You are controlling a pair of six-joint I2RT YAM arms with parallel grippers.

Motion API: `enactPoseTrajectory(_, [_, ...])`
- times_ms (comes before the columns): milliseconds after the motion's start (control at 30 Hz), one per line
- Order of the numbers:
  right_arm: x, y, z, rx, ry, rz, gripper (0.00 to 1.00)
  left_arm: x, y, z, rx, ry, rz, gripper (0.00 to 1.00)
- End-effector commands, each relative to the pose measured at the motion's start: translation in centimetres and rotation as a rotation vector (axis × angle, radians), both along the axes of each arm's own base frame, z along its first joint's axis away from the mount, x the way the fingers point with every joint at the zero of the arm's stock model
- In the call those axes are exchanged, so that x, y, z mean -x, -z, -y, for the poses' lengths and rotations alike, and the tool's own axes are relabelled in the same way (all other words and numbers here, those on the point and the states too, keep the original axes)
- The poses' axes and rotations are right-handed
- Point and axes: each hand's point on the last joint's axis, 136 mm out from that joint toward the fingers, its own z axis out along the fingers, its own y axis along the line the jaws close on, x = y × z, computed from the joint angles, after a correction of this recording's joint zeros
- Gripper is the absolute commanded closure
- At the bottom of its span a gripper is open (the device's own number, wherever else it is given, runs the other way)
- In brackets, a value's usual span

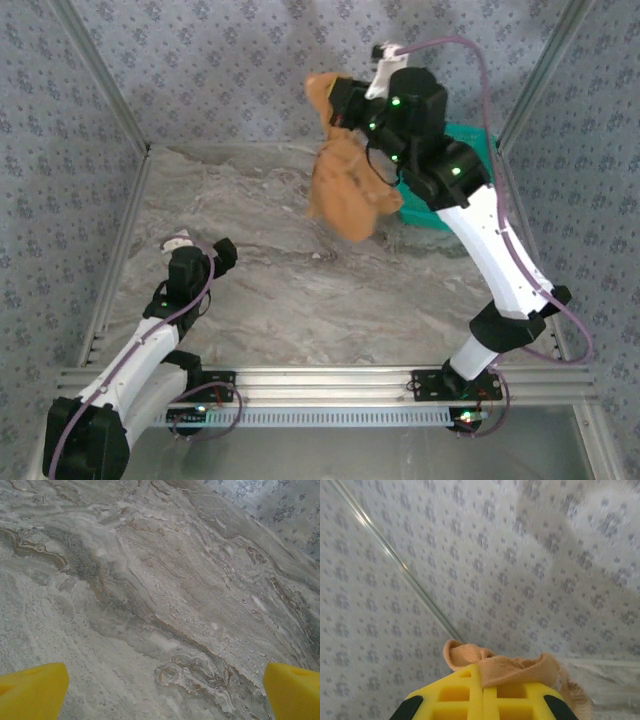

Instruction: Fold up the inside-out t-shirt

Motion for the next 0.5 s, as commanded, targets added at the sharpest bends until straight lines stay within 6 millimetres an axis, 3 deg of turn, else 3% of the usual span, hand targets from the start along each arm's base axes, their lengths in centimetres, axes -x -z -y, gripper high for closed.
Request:
enactPoseTrajectory(0, [-3.1,4.4,-0.8,0.063,0.074,-0.041,1.00,-0.3,-0.5,0.0,0.016,-0.007,0.030,0.00])
enactPoseTrajectory(233, [-9.9,22.3,-4.6,0.138,0.020,-0.445,1.00,-0.8,-0.3,1.3,0.002,0.071,0.021,0.00])
enactPoseTrajectory(300, [-11.0,26.0,-5.7,0.150,-0.051,-0.577,0.99,-1.0,-0.2,1.9,0.002,0.108,0.010,0.00])
enactPoseTrajectory(367, [-12.1,28.4,-5.5,0.155,-0.099,-0.704,0.56,-1.3,0.2,2.3,0.002,0.119,-0.015,0.01])
enactPoseTrajectory(467, [-12.5,29.5,-2.5,0.209,-0.052,-0.813,0.40,-1.7,0.5,4.1,0.031,0.208,-0.034,0.10])
